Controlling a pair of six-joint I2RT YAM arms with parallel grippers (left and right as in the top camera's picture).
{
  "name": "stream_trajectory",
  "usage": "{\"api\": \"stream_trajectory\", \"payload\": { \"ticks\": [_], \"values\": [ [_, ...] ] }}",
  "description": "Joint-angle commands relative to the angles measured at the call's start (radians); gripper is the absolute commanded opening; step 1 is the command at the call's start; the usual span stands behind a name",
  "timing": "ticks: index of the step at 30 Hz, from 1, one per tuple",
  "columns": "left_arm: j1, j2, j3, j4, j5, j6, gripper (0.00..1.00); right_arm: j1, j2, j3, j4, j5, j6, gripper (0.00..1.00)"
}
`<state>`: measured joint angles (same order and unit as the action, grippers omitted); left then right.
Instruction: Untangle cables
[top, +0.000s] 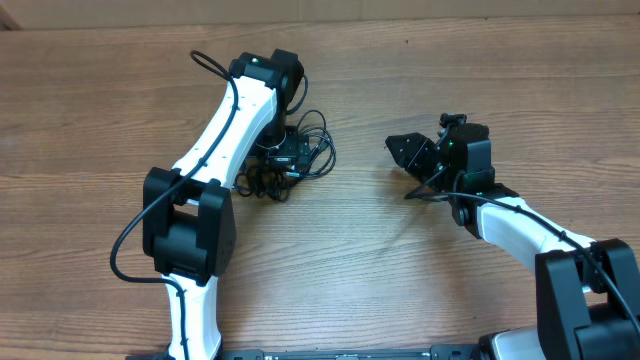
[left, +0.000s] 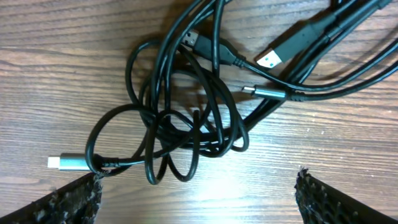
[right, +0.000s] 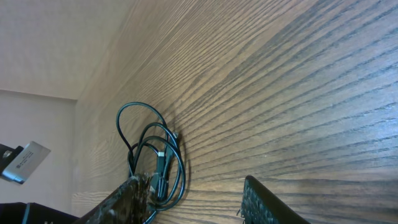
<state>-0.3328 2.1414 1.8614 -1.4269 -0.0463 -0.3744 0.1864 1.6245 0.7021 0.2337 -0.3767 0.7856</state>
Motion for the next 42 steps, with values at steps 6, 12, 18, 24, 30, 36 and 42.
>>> {"api": "stream_trajectory", "payload": {
  "ticks": [6,12,18,24,30,36,42],
  "values": [
    [-0.022,-0.021,-0.098,0.063,-0.031,-0.015,0.91,0.003,0.005,0.026,0.004,0.009,-0.001,0.48],
    [-0.039,-0.021,-0.167,0.146,-0.031,-0.016,0.85,0.003,0.005,0.026,0.004,0.009,-0.001,0.49],
    [-0.041,-0.021,-0.173,0.157,-0.027,-0.034,0.47,0.003,0.005,0.026,0.004,0.009,-0.001,0.48],
    [-0.042,-0.021,-0.176,0.176,-0.008,-0.043,0.54,0.003,0.005,0.026,0.004,0.009,-0.001,0.49],
    [-0.042,-0.021,-0.220,0.229,-0.004,-0.098,0.58,0.003,0.005,0.026,0.004,0.009,-0.001,0.48],
    [-0.042,-0.021,-0.283,0.288,0.014,-0.098,0.39,0.003,0.005,0.026,0.004,0.009,-0.001,0.49],
    [-0.039,-0.021,-0.268,0.282,0.042,-0.089,0.04,0.003,0.005,0.026,0.004,0.009,-0.001,0.48]
  ]
}}
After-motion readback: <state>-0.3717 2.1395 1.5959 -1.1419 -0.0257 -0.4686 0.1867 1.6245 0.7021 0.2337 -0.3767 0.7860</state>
